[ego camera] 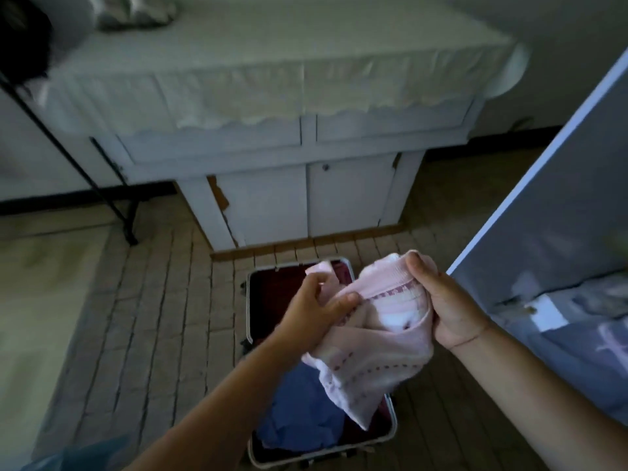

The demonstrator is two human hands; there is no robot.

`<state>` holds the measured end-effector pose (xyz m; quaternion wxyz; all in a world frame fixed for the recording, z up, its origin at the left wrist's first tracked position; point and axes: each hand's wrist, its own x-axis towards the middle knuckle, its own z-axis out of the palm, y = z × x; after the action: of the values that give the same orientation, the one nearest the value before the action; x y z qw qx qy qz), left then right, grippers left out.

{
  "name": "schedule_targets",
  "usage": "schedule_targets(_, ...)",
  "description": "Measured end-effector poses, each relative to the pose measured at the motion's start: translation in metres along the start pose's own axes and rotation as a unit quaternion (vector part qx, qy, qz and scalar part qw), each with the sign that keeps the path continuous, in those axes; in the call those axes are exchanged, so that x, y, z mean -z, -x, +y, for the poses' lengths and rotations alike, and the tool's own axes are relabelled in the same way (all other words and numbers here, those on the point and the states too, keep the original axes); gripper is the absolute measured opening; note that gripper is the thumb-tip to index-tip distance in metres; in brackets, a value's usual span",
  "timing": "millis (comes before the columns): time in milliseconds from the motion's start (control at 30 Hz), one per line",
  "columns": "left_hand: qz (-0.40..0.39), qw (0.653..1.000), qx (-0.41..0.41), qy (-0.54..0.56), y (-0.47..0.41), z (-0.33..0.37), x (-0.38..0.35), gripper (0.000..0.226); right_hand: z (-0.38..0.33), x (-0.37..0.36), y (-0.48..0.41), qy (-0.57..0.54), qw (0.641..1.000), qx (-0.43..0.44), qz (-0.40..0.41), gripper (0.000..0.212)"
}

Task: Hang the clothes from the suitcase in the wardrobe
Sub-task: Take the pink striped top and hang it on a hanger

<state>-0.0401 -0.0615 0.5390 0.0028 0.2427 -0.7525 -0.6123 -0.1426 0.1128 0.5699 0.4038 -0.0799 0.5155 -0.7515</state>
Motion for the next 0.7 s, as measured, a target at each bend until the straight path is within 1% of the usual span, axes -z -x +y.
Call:
schedule_targets(67, 0.002, 0.999, -0.012, 0.037, 0.019, 0.037, 0.002, 0.076, -0.034, -0.020, 0.024, -0.030, 0.999, 0.026, 0.018, 0.063)
schedule_targets(100, -0.006, 0.999, -0.028, 0.027, 0.026, 0.054, 0.001, 0.088, -0.049, -0.029, 0.034, -0.039, 0.998, 0.044, 0.033, 0.055)
schedule_targets(133, -0.017, 0.998, -0.052, -0.005, 0.033, 0.070, 0.000, 0.087, -0.064, -0.037, 0.044, -0.046, 0.995, 0.066, 0.054, 0.048)
schedule_targets(200, -0.054, 0.992, -0.107, -0.045, 0.041, 0.099, -0.001, 0.070, -0.093, -0.051, 0.060, -0.051, 0.987, 0.118, 0.100, 0.038)
schedule_targets(267, -0.090, 0.991, -0.095, -0.020, 0.050, 0.126, -0.005, 0.067, -0.120, -0.061, 0.076, -0.050, 0.976, 0.171, 0.127, 0.026)
schedule_targets(300, -0.105, 0.991, -0.082, -0.020, 0.054, 0.138, -0.007, 0.061, -0.133, -0.064, 0.084, -0.049, 0.969, 0.199, 0.137, 0.024)
schedule_targets(333, -0.119, 0.990, -0.077, -0.017, 0.059, 0.149, -0.009, 0.050, -0.145, -0.067, 0.092, -0.043, 0.962, 0.225, 0.151, 0.024)
schedule_targets(400, -0.143, 0.985, -0.092, -0.026, 0.063, 0.168, -0.013, 0.026, -0.168, -0.067, 0.111, -0.022, 0.944, 0.278, 0.175, 0.024)
schedule_targets(433, -0.149, 0.983, -0.105, -0.033, 0.063, 0.177, -0.014, 0.023, -0.178, -0.065, 0.121, -0.007, 0.934, 0.302, 0.190, 0.026)
schedule_targets(467, -0.149, 0.981, -0.119, -0.043, 0.062, 0.187, -0.016, 0.025, -0.188, -0.061, 0.131, 0.011, 0.923, 0.321, 0.210, 0.034)
schedule_targets(533, -0.155, 0.974, -0.153, -0.059, 0.059, 0.209, -0.023, 0.035, -0.205, -0.049, 0.152, 0.048, 0.900, 0.349, 0.257, 0.057)
schedule_targets(567, -0.162, 0.970, -0.172, -0.056, 0.054, 0.222, -0.031, 0.041, -0.213, -0.038, 0.165, 0.060, 0.886, 0.365, 0.279, 0.062)
schedule_targets(600, -0.157, 0.969, -0.184, -0.049, 0.050, 0.230, -0.036, 0.045, -0.219, -0.031, 0.173, 0.074, 0.876, 0.373, 0.296, 0.060)
schedule_targets(633, -0.152, 0.968, -0.196, -0.048, 0.047, 0.243, -0.043, 0.043, -0.225, -0.023, 0.182, 0.083, 0.866, 0.378, 0.316, 0.053)
schedule_targets(700, -0.143, 0.960, -0.232, -0.060, 0.041, 0.270, -0.070, 0.033, -0.240, 0.003, 0.203, 0.113, 0.830, 0.404, 0.367, 0.031)
